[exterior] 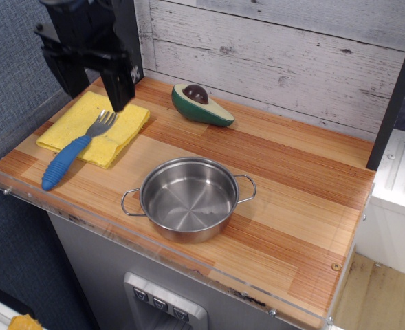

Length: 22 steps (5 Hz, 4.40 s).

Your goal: Move the blue fork to the right upper corner of the table

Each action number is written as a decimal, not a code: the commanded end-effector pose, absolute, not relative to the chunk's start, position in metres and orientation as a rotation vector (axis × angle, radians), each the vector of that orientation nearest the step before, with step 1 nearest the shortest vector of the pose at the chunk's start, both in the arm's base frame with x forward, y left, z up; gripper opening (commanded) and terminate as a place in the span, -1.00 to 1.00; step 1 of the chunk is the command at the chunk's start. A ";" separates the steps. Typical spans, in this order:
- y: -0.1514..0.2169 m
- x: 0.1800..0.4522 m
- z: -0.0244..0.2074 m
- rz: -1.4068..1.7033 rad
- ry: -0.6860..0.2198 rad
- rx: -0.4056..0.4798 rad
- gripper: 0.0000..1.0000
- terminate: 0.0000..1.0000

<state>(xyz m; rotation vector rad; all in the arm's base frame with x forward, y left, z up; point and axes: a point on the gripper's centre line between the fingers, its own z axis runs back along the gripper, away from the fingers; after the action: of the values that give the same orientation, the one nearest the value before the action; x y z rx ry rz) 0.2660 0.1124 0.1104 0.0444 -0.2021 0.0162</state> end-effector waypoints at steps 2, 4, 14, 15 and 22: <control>0.141 0.224 0.087 0.049 -0.195 0.156 1.00 -1.00; 0.176 0.217 0.068 0.125 -0.161 0.113 1.00 -1.00; 0.170 0.205 0.053 0.137 -0.213 0.037 -1.00 -1.00; 0.141 0.212 0.083 0.084 -0.303 0.063 -1.00 -1.00; -0.072 0.308 0.112 0.055 -0.145 -0.105 -1.00 -1.00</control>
<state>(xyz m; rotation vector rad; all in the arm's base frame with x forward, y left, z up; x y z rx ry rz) 0.3057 -0.0733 0.0974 -0.0961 -0.0988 0.0565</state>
